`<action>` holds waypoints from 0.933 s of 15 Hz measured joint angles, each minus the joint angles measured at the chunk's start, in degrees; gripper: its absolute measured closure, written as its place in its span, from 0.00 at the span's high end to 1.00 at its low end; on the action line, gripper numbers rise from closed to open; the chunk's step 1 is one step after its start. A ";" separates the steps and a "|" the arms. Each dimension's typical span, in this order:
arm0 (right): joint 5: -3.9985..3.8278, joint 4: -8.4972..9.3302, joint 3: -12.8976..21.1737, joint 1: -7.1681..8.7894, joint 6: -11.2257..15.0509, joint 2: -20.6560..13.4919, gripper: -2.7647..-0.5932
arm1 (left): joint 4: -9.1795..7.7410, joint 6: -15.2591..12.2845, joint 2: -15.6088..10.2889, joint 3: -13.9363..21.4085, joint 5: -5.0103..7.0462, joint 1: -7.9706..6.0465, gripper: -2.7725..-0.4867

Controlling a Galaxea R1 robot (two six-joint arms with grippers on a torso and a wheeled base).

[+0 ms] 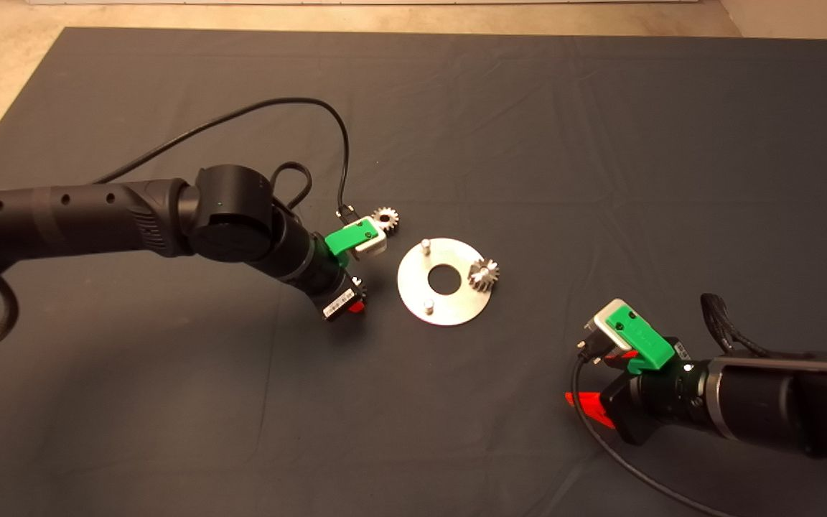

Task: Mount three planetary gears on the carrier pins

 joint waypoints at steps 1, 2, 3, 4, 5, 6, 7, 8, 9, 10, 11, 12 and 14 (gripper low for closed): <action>0.05 0.01 0.00 0.00 0.00 0.00 0.60 | -0.71 -0.06 0.00 1.14 0.61 -0.57 0.12; 0.05 0.04 0.00 0.00 0.00 0.02 0.60 | -1.10 -0.53 0.12 2.42 0.79 -1.61 0.12; 0.07 0.09 0.00 0.01 0.00 0.02 0.60 | -1.30 -0.83 0.30 3.23 0.85 -2.62 0.11; 0.05 0.15 0.00 0.04 0.00 0.00 0.60 | -1.32 -0.89 0.66 3.38 1.29 -3.35 0.11; 0.02 0.18 0.00 0.06 0.00 0.00 0.60 | -1.32 -1.16 1.24 3.38 2.55 -3.84 0.11; 0.05 0.19 0.00 0.09 -0.01 0.02 0.60 | -1.43 -1.51 1.92 3.38 3.75 -4.33 0.11; 0.05 0.20 0.00 0.10 0.00 0.02 0.60 | -1.85 -2.34 2.55 3.38 4.09 -4.95 0.11; 0.05 0.20 0.00 0.09 0.00 0.02 0.60 | -2.18 -2.81 3.05 3.39 4.05 -5.56 0.11; 0.02 0.22 0.00 0.09 0.00 0.00 0.60 | -2.21 -3.78 3.45 3.42 4.05 -5.92 0.11; 0.01 0.25 0.00 0.09 0.00 -0.01 0.60 | -2.24 -4.77 4.06 3.55 4.02 -6.16 0.11; 0.05 0.25 0.00 0.10 0.00 0.00 0.60 | -2.41 -5.42 4.79 3.77 4.10 -6.35 0.11; 0.07 0.26 0.00 0.09 0.00 0.00 0.60 | -2.57 -6.01 5.71 3.97 4.26 -6.55 0.11; 0.09 0.26 0.00 0.09 0.00 0.02 0.60 | -2.59 -7.06 7.78 4.14 4.99 -7.01 0.11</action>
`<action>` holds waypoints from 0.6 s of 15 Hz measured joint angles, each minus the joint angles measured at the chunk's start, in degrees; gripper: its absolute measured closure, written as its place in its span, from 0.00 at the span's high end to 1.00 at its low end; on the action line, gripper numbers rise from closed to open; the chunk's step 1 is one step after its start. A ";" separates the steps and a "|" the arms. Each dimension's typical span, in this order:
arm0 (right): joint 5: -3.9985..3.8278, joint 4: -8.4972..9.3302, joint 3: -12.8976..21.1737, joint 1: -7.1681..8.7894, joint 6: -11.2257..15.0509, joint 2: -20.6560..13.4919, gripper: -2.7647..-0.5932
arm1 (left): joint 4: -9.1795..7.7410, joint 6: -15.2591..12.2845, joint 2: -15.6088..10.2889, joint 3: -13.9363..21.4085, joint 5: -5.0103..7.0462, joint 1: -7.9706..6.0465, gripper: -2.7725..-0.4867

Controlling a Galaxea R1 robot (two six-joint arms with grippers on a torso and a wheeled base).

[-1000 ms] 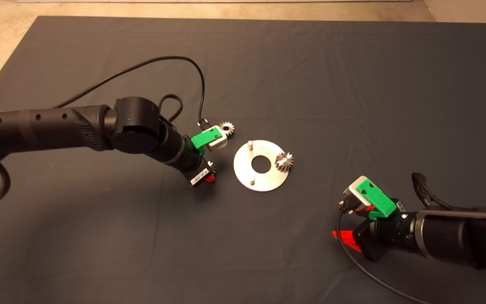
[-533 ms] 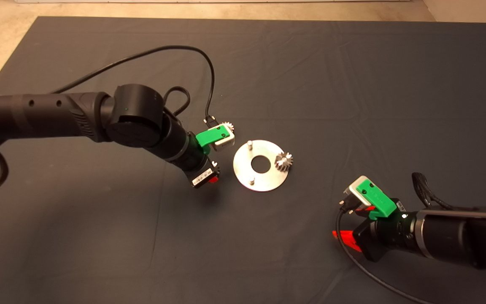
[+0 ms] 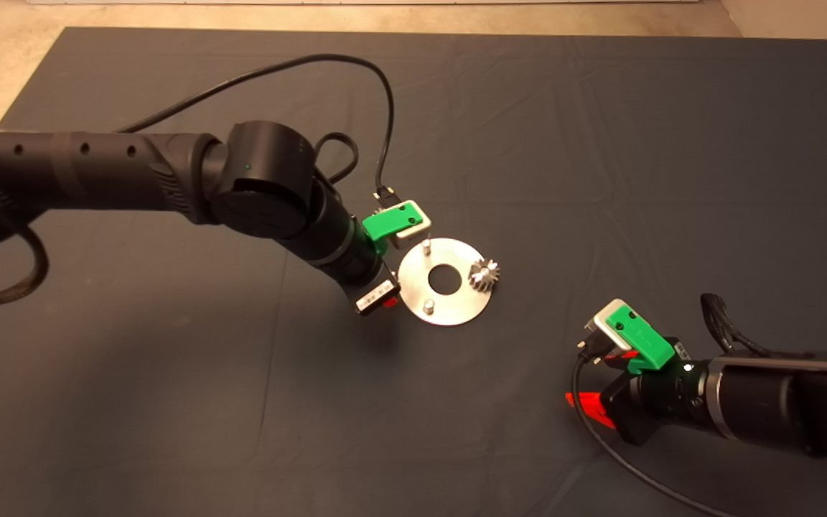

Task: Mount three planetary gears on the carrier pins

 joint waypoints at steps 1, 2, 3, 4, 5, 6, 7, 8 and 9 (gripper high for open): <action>-0.04 0.02 0.02 -0.01 0.00 -0.02 0.60 | 0.00 -1.43 0.67 0.38 -0.12 0.00 0.10; -0.12 0.07 0.02 -0.01 0.00 -0.03 0.60 | -0.02 -1.95 1.05 1.07 -0.04 0.00 0.10; -0.07 0.07 0.02 -0.01 0.00 -0.02 0.60 | -0.04 -2.21 1.22 1.62 -0.04 0.00 0.10; -0.07 0.11 0.02 0.00 0.00 -0.02 0.60 | -0.06 -2.23 1.19 1.84 -0.01 0.00 0.10; -0.04 0.13 0.02 0.00 0.00 0.00 0.60 | -0.11 -2.23 1.16 1.84 0.05 0.00 0.10; -0.07 0.16 0.02 0.00 0.00 -0.02 0.60 | -0.06 -2.28 1.05 1.84 0.24 -0.02 0.10; -0.04 0.18 0.02 0.00 0.00 0.00 0.60 | -0.09 -2.28 1.11 1.84 0.27 -0.01 0.10; -0.07 0.22 0.02 0.00 0.00 0.00 0.60 | -0.09 -2.40 1.22 1.84 0.22 0.00 0.10; -0.07 0.29 0.02 0.03 0.00 -0.02 0.60 | -0.08 -2.40 1.38 1.84 0.19 0.00 0.10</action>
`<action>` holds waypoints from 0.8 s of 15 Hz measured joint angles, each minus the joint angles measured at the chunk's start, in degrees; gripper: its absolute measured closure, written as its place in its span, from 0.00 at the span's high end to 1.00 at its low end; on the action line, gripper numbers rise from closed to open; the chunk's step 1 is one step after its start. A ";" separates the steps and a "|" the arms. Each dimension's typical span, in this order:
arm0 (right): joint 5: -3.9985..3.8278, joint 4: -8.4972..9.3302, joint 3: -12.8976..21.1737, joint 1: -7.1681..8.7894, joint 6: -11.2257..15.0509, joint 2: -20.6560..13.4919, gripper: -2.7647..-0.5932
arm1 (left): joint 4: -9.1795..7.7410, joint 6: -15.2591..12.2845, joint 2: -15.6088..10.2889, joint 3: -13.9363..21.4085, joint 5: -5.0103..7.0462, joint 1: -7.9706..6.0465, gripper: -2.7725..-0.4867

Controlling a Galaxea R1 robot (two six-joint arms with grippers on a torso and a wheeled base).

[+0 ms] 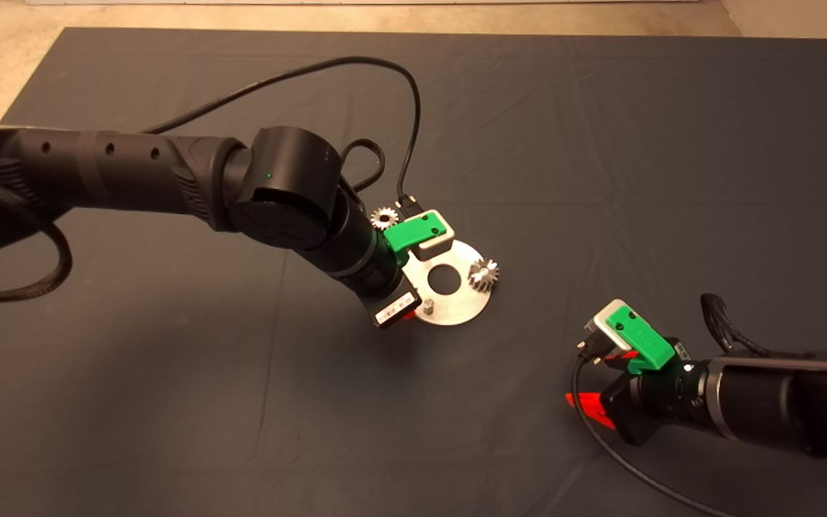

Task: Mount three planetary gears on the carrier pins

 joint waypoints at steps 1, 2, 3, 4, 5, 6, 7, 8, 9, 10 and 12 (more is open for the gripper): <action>0.00 0.04 0.00 0.02 0.00 0.02 0.60 | 0.05 -0.04 0.34 0.00 0.05 0.00 0.10; 0.02 0.17 0.00 0.27 0.00 0.02 0.60 | 0.05 -0.02 0.80 0.00 0.03 0.02 0.10; 0.00 0.20 0.00 0.71 0.00 0.02 0.60 | 0.13 -0.05 0.98 0.00 -0.06 0.02 0.10; -0.02 0.24 0.00 0.96 0.00 0.02 0.60 | 0.46 -0.07 1.22 0.00 -0.12 0.02 0.10; 0.00 0.30 0.00 0.94 0.00 0.02 0.60 | 0.93 -0.20 1.27 0.00 -0.14 0.02 0.10; 0.00 0.45 0.00 0.99 0.00 0.02 0.60 | 1.26 -0.20 1.32 0.00 -0.14 0.04 0.10; 0.00 0.65 0.02 1.15 0.00 0.02 0.60 | 1.40 -0.23 1.29 -0.02 -0.08 0.02 0.10; -0.02 0.69 0.04 1.24 0.00 0.02 0.60 | 1.46 -0.24 1.63 -0.05 -0.01 0.05 0.10; 0.00 0.78 0.06 1.45 0.00 0.05 0.60 | 1.60 -0.24 2.21 -0.05 -0.08 0.05 0.10; 0.00 0.80 0.09 1.60 0.00 0.02 0.60 | 2.07 -0.24 2.54 -0.05 -0.14 0.09 0.10; -0.02 1.05 0.09 1.62 0.00 0.02 0.60 | 3.23 -0.24 3.13 -0.07 -0.19 0.38 0.10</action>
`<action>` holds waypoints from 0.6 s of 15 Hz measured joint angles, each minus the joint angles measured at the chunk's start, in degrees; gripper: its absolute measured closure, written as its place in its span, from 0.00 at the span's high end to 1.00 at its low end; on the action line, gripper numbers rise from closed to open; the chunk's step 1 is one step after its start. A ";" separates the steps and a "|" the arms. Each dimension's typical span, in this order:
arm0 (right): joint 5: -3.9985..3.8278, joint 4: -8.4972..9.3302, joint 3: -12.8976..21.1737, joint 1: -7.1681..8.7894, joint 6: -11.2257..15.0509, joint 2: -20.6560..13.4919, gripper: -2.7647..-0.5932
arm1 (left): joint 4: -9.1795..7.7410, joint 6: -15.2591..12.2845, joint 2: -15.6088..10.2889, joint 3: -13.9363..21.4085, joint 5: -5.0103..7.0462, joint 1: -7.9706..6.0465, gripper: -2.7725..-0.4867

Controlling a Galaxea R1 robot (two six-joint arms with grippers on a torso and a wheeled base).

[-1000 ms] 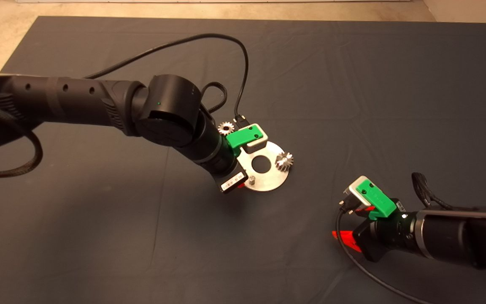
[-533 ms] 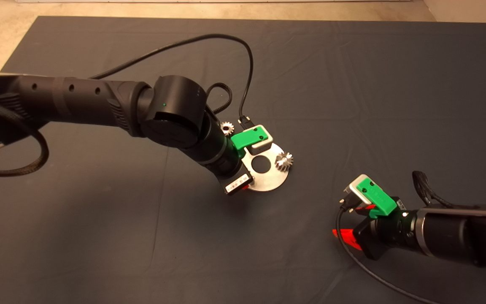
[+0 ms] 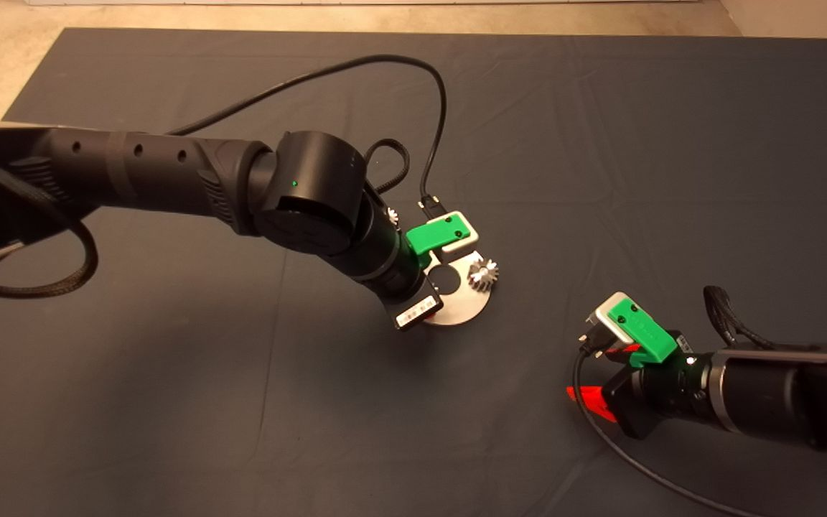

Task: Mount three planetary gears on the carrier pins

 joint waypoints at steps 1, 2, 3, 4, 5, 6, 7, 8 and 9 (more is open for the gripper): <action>0.10 0.11 0.02 0.20 0.00 0.02 0.60 | 0.28 0.00 0.21 -0.10 0.05 0.39 0.10; 0.02 0.20 0.05 0.30 0.00 0.00 0.60 | 0.32 0.00 0.70 -0.45 0.18 0.76 0.10; 0.02 0.37 0.05 0.30 0.00 0.02 0.60 | 0.60 0.00 1.29 -0.67 0.13 0.89 0.10; 0.02 0.61 0.05 0.46 0.00 0.09 0.60 | 0.93 0.00 1.75 -0.70 0.07 0.91 0.10; 0.02 0.63 0.06 0.50 0.00 0.09 0.60 | 1.00 0.00 1.81 -0.70 0.00 0.94 0.10; 0.02 0.85 0.11 0.55 0.00 0.09 0.60 | 0.98 0.00 1.92 -0.70 -0.01 0.95 0.10; 0.02 0.91 0.11 0.61 0.00 0.11 0.60 | 1.17 0.00 1.92 -0.70 -0.09 1.16 0.10; 0.00 1.01 0.11 0.61 0.00 0.11 0.60 | 1.39 -0.02 1.86 -0.70 0.13 1.44 0.10; 0.02 1.17 0.11 0.80 0.00 0.13 0.60 | 1.66 0.00 1.81 -0.70 0.13 1.64 0.10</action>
